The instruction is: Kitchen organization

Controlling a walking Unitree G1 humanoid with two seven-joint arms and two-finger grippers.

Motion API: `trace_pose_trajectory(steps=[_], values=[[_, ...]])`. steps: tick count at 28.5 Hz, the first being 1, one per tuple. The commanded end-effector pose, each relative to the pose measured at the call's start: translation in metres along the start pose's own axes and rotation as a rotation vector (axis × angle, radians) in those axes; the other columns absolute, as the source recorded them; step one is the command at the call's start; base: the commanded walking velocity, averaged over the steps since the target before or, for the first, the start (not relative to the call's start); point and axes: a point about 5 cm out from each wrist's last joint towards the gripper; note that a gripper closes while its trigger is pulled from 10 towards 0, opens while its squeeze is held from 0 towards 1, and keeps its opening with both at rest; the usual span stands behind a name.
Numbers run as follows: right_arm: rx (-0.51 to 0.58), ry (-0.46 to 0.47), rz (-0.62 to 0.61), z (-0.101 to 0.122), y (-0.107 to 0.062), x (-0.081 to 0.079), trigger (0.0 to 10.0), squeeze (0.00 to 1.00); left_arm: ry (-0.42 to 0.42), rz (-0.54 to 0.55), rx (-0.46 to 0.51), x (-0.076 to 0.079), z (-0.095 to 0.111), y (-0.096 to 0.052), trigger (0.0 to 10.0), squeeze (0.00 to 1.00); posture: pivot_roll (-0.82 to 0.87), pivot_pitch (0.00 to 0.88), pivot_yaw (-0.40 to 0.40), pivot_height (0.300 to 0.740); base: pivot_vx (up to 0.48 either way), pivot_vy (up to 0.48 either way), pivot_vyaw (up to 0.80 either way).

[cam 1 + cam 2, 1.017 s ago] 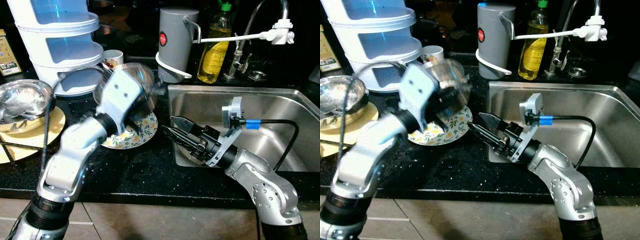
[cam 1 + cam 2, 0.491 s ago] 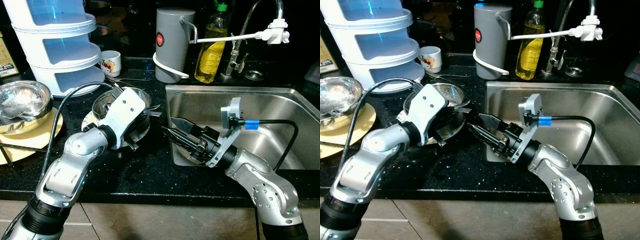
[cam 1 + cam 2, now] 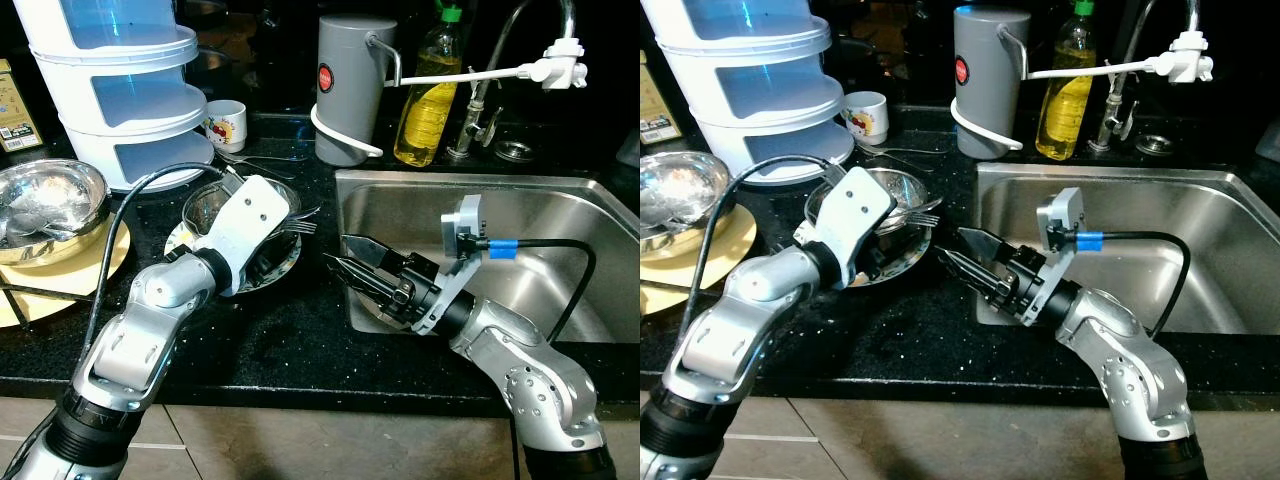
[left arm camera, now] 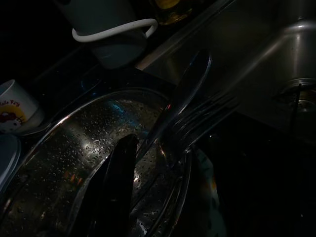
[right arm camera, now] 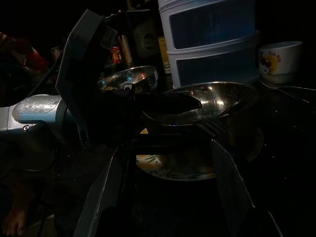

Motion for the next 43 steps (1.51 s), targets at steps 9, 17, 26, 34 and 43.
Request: trace_pose_trajectory(steps=[9,17,26,34,43], values=[[-0.012,-0.003,0.013,0.000,0.001,-0.003,10.0,0.00,0.000,0.026,0.094,-0.002,0.015,0.001,10.0,0.00,-0.08,0.000,-0.048,0.740,0.000,0.000,0.00],[-0.014,-0.002,0.020,-0.001,0.002,-0.004,10.0,0.00,-0.006,0.012,0.099,0.000,0.014,0.002,3.0,0.00,-0.08,0.000,-0.048,0.740,0.000,0.000,0.00],[-0.013,-0.005,0.018,0.000,0.002,-0.004,10.0,0.00,-0.012,0.017,0.095,-0.001,0.012,0.002,0.0,0.00,-0.08,0.000,-0.048,0.740,0.000,0.000,0.00],[-0.010,-0.005,0.014,0.000,0.002,-0.003,10.0,0.00,-0.012,0.048,0.120,-0.007,0.017,0.000,0.0,0.00,-0.08,0.000,-0.046,0.740,0.000,0.000,0.00],[0.105,0.030,-0.025,0.012,0.004,0.001,10.0,0.00,-0.032,0.234,0.407,-0.045,0.073,-0.015,0.0,0.00,-0.07,0.000,-0.045,0.740,0.000,0.000,0.00]])
Point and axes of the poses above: a point about 5 cm out from each wrist's last joint towards the gripper, its own y axis pointing out of the wrist towards the gripper, its own z axis along the axis of the wrist's last joint, x = y × z, and after that the axes turned 1 degree about -y, right-handed
